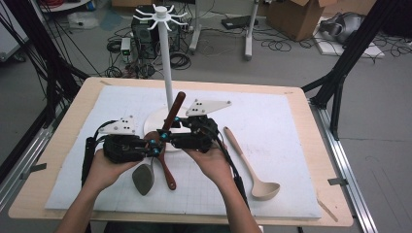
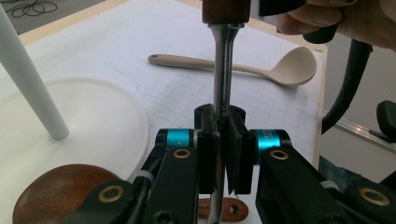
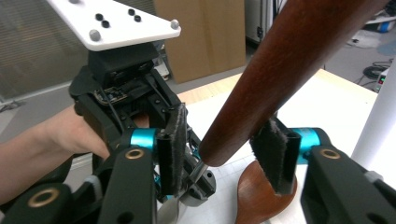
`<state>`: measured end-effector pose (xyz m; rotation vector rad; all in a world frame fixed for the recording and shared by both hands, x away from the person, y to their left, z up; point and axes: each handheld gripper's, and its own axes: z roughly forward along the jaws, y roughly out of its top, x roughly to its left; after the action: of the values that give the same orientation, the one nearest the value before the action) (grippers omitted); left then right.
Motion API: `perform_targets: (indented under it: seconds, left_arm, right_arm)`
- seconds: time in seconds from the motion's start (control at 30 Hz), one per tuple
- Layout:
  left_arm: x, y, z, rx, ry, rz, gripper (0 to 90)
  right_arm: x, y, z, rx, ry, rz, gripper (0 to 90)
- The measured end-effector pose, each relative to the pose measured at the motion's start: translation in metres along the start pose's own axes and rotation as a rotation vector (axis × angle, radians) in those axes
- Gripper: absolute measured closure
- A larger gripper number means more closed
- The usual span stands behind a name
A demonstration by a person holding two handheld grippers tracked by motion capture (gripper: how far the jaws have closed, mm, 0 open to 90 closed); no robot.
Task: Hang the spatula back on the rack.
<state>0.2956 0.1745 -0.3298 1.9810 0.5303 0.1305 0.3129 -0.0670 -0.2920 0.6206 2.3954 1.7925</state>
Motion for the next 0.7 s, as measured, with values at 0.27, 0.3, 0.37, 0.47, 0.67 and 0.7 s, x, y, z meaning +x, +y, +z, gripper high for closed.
perform_targets:
  seconds: [0.27,0.3,0.37,0.47,0.67,0.7]
  left_arm:
    - [-0.001,0.0,-0.003,-0.005,-0.013,0.005,83.5]
    - [-0.001,0.0,-0.003,-0.01,-0.015,0.005,83.4]
    - [0.0,0.0,-0.007,-0.032,-0.042,-0.004,82.7]
    - [0.003,-0.001,-0.01,-0.051,-0.069,-0.012,81.3]
    - [0.011,-0.005,-0.016,-0.076,-0.142,-0.037,72.3]
    - [0.012,-0.006,-0.017,-0.079,-0.159,-0.039,71.1]
  right_arm:
    - [0.0,0.004,0.003,-0.003,0.055,-0.004,69.8]
    - [-0.001,0.005,0.003,-0.005,0.073,-0.003,70.7]
    - [0.0,0.008,0.004,-0.002,0.099,0.003,72.7]
    - [0.002,0.012,0.005,-0.009,0.129,-0.009,73.4]
    - [0.006,0.023,0.004,-0.019,0.179,-0.034,73.7]
    - [0.006,0.025,0.004,-0.025,0.184,-0.04,73.7]
